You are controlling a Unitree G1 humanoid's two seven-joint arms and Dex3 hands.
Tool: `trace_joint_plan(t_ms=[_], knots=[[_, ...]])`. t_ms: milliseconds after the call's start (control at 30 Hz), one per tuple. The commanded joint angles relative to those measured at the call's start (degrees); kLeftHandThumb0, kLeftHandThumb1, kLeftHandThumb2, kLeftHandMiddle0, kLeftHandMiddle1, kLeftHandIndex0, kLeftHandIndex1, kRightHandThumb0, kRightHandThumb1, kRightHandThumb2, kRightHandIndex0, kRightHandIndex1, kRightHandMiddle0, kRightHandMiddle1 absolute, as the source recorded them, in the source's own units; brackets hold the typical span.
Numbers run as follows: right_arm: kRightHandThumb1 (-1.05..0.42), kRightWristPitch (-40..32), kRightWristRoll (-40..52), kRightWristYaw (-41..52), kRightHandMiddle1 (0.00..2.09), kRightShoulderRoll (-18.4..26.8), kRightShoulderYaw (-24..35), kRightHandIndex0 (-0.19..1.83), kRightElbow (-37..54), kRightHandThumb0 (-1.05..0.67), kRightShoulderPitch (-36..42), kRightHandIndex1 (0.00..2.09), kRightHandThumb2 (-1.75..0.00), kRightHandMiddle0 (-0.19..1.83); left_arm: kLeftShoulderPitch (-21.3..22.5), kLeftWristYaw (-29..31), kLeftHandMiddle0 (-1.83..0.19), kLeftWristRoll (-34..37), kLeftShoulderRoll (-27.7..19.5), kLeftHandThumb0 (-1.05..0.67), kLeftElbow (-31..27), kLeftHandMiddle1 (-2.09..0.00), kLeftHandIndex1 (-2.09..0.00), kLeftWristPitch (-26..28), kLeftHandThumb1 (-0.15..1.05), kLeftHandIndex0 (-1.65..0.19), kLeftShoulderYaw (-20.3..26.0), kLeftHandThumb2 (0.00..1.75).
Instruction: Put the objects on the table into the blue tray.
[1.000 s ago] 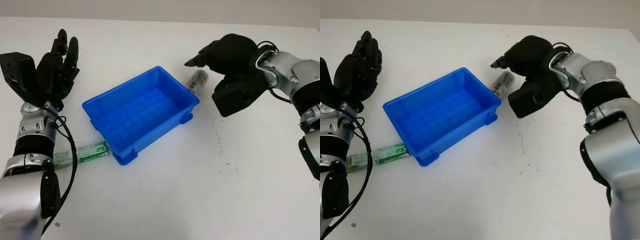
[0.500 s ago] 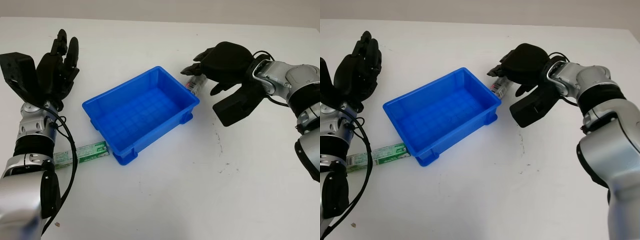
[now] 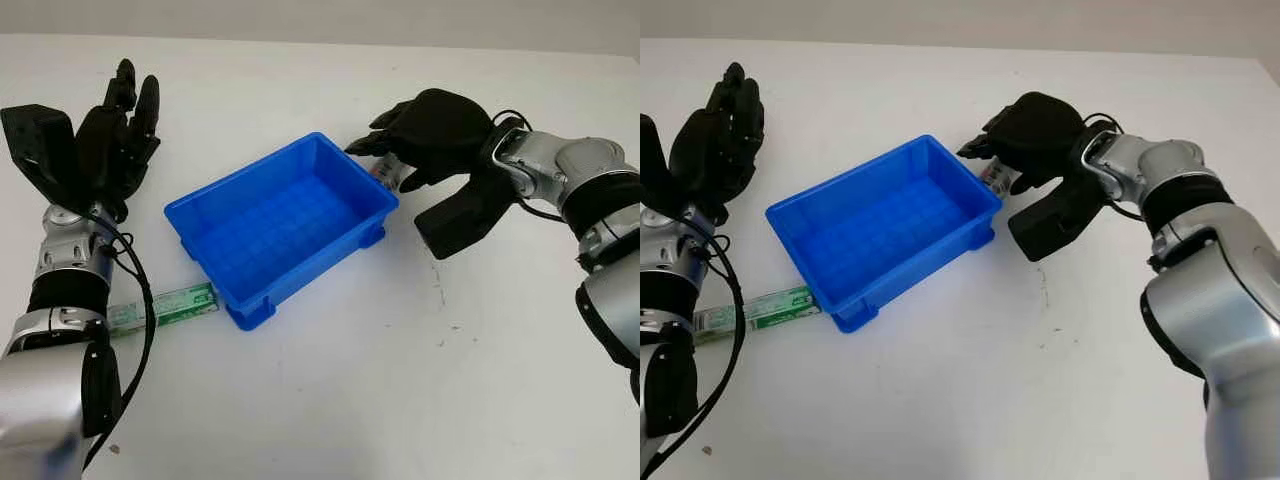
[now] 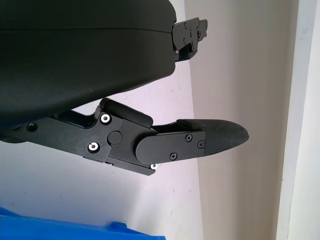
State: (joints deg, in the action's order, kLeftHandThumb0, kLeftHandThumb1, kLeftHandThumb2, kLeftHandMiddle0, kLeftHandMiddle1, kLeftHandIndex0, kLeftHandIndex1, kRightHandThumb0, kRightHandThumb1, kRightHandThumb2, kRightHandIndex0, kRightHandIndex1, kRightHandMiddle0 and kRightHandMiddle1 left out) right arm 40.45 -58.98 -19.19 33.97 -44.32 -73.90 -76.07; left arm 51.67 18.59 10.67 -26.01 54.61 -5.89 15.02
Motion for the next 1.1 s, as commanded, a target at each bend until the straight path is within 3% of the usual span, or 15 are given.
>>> trace_joint_plan(t_ms=[0,233,267,300,333,367,400,500,633,800,1067], knots=[[-0.88,-0.1,-0.5,-0.7,0.11,-0.4,-0.8,0.62,-0.5,-0.21,1.2,0.15,-0.06,0.61,0.6,0.1,0.19,0.4,-0.4,-0.72,-0.9,0.0,0.0,0.5,1.05,0.19,0.4,0.49],[-0.89,-2.0,-2.4,-1.1,0.18,-1.2,-3.3,0.74,-1.1,-0.26,2.3,0.2,-0.06,0.75,0.6,-0.1,0.19,0.0,-0.8,-0.72,-1.0,0.0,0.0,0.1,1.05,0.19,0.2,0.5],[-0.9,-2.9,-3.0,-1.7,0.46,-1.4,-3.8,0.68,-1.2,-0.29,2.5,0.65,-0.06,0.74,0.5,-0.1,0.19,0.0,-0.9,-0.72,-1.1,0.0,0.0,0.1,1.05,0.19,0.2,0.5],[-0.93,-4.0,-3.6,-2.9,1.23,-1.5,-4.3,0.5,-1.3,-0.38,2.8,1.48,-0.06,0.57,0.4,0.0,0.19,0.0,-0.9,-0.72,-1.2,0.0,0.0,0.1,1.05,0.19,0.3,0.5],[-0.95,-5.3,-4.3,-4.0,1.65,-1.6,-4.8,0.52,-1.4,-0.43,2.9,1.78,-0.06,0.49,0.4,0.1,0.19,0.0,-1.0,-0.72,-1.2,0.0,0.0,0.1,1.05,0.19,0.3,0.5],[-0.99,-6.1,-4.7,-4.8,1.91,-1.7,-5.2,0.68,-1.4,-0.48,2.9,1.97,-0.06,0.5,0.4,0.1,0.19,0.0,-1.1,-0.72,-1.1,0.0,0.0,0.0,1.05,0.19,0.3,0.5],[-1.01,-6.9,-5.0,-5.4,2.0,-1.7,-5.5,0.76,-1.5,-0.49,2.9,2.03,-0.06,0.51,0.4,0.1,0.19,0.0,-1.1,-0.72,-1.1,0.0,0.0,0.0,1.05,0.19,0.3,0.5],[-1.04,-8.2,-5.2,-6.1,2.08,-1.6,-5.5,0.89,-1.7,-0.51,2.6,2.09,-0.13,0.52,0.5,0.3,0.19,0.1,-1.1,-0.72,-1.0,0.0,0.0,-0.1,1.05,0.19,0.3,0.5],[-1.05,-9.7,-3.5,-4.6,2.09,-1.5,-3.7,0.81,-2.1,-0.46,1.9,2.09,-0.21,0.46,0.7,0.4,0.19,0.1,-0.9,-0.71,-0.7,0.0,0.0,-0.2,1.05,0.19,0.2,0.52],[-1.05,-11.5,-1.4,-5.2,2.09,-0.9,-2.0,0.75,-2.2,-0.44,1.0,2.09,-0.17,0.47,0.7,0.2,0.19,0.5,-0.5,-0.72,-0.8,0.0,0.0,0.4,1.05,0.19,0.5,0.49],[-1.05,-17.6,0.6,-7.9,2.09,0.2,0.7,0.84,-2.4,-0.44,-1.8,2.09,-0.13,0.55,0.4,0.3,0.19,0.2,-0.8,-0.71,-1.0,0.0,0.0,0.1,1.05,0.19,0.2,0.5]])
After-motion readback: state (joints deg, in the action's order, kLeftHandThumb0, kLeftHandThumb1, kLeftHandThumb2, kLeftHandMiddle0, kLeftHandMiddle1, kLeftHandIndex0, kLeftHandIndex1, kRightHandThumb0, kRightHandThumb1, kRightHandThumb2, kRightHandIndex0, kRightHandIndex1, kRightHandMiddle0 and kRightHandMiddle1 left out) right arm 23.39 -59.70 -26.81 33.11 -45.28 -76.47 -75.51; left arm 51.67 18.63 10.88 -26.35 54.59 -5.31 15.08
